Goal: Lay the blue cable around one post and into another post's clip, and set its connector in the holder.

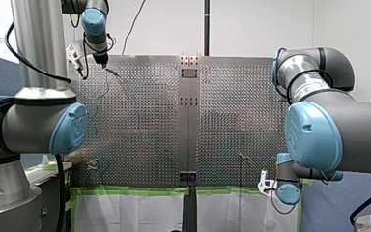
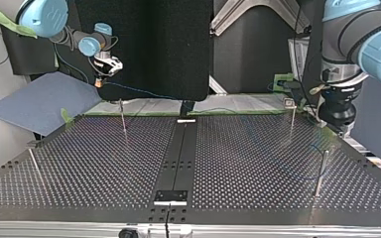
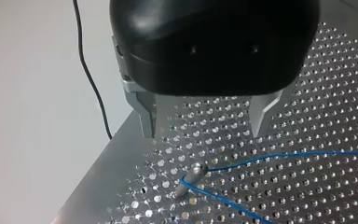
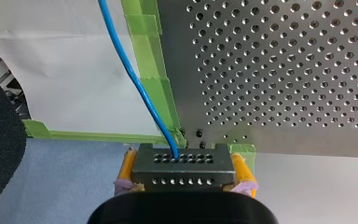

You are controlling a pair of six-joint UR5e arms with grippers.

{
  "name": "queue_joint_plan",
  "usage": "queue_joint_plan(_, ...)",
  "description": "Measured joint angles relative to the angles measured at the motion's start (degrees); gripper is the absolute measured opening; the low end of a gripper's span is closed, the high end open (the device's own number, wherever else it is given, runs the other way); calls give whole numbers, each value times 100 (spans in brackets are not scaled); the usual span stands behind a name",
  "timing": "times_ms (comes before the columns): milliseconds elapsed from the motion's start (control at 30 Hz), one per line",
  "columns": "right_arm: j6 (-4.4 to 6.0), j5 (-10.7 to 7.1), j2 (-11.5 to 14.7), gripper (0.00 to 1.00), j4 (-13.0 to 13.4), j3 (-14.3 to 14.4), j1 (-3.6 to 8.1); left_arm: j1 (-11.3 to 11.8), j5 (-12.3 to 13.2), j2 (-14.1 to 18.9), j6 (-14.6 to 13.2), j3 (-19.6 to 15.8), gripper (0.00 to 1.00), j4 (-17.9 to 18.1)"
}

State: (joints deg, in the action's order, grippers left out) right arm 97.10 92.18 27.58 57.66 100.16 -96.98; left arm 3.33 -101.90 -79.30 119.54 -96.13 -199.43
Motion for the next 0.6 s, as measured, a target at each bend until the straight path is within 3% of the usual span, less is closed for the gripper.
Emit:
queue_joint_plan(300,-155,-199,23,0,-127,7,-33,-187,210,198,-231,-6,100,105)
queue_joint_plan(467,-170,-270,115,0,-221,7,-71,-308,448,403,-246,-108,100,329)
queue_joint_plan(600,-172,-275,259,0,-306,63,-101,-459,637,361,-317,-206,100,517)
